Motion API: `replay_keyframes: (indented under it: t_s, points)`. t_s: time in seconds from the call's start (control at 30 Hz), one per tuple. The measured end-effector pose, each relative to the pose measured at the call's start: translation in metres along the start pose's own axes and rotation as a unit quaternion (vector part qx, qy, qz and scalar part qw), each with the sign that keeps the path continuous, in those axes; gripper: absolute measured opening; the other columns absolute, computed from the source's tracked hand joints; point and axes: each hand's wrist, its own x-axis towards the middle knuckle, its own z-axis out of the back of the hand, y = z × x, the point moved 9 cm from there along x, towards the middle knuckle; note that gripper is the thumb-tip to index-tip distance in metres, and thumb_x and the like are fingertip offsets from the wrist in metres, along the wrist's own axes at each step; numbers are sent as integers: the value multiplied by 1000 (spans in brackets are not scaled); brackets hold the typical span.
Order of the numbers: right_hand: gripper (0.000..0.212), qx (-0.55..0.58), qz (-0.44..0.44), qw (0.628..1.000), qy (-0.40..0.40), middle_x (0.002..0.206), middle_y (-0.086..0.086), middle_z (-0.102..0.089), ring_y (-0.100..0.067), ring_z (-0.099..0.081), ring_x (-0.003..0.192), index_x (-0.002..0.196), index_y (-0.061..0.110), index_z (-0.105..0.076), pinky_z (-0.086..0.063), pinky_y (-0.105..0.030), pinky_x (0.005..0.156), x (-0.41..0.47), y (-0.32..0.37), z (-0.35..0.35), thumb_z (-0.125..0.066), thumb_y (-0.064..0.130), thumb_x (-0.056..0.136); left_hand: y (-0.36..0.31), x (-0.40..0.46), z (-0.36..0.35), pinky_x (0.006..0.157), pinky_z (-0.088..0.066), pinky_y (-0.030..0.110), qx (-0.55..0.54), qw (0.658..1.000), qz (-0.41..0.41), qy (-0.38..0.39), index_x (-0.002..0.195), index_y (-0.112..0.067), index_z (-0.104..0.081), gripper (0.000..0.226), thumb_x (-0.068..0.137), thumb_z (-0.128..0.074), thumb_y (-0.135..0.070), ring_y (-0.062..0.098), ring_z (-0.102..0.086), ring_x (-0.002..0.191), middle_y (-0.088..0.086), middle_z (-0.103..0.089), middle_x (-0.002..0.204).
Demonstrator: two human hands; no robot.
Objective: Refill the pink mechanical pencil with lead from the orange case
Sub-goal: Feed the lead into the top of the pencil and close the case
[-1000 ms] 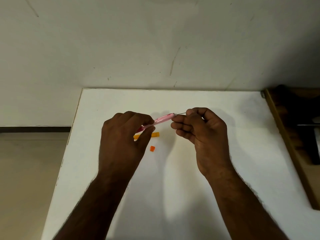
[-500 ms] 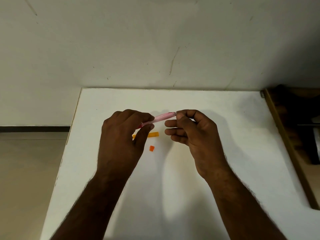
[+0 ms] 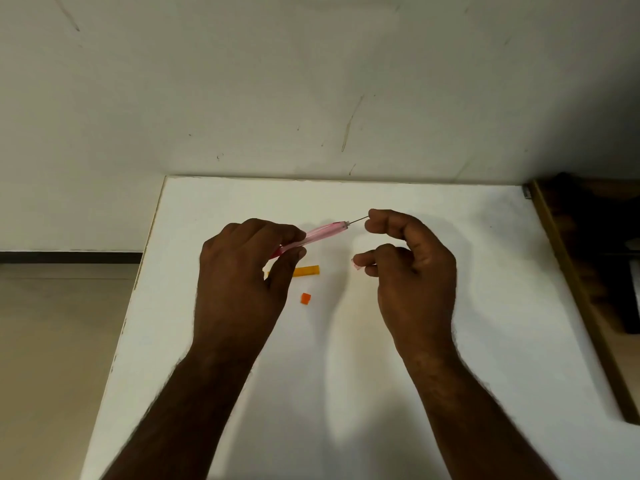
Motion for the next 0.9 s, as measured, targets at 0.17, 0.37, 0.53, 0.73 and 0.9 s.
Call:
replay_keyframes:
  t_s: [0.17,0.37,0.53,0.73,0.9]
  points:
    - [43,-19,7,1000,21,108,19,-75,-7,-76,72,106,29,-73,-62,-41,78,-3,1,-5,-50,-2,86,-1,0,-2,74,-51,43,2,1000,3,3,103,-22,-73,12,91,-70,-24,17,-63,85,-10,-71,95]
    - [40,-25,2,999,36,108,22,-74,-8,-76,71,107,26,-73,-62,-41,78,0,-3,-7,-53,-2,87,0,0,-3,72,-50,41,8,1000,4,8,102,-22,-73,12,91,-70,-24,17,-62,82,-9,-71,93]
    - [22,-119,-21,993,-13,99,16,-75,-14,-76,77,101,30,-74,-60,-43,84,21,-21,23,-64,12,92,2,0,-3,75,-50,41,6,1000,9,12,102,-23,-73,12,90,-71,-24,15,-63,83,-10,-72,94]
    - [7,-336,-26,940,54,94,10,-77,-17,-72,87,96,29,-76,-54,-30,80,23,-43,25,-70,28,92,1,0,-5,72,-51,43,2,1000,10,19,101,-21,-74,13,90,-69,-24,18,-65,81,-8,-72,93]
    - [12,-363,31,927,91,94,7,-73,-20,-70,85,100,29,-76,-56,-37,80,14,-33,3,-73,36,90,1,-1,-6,74,-52,45,0,999,11,30,101,-19,-75,13,90,-69,-24,20,-66,82,-7,-73,93]
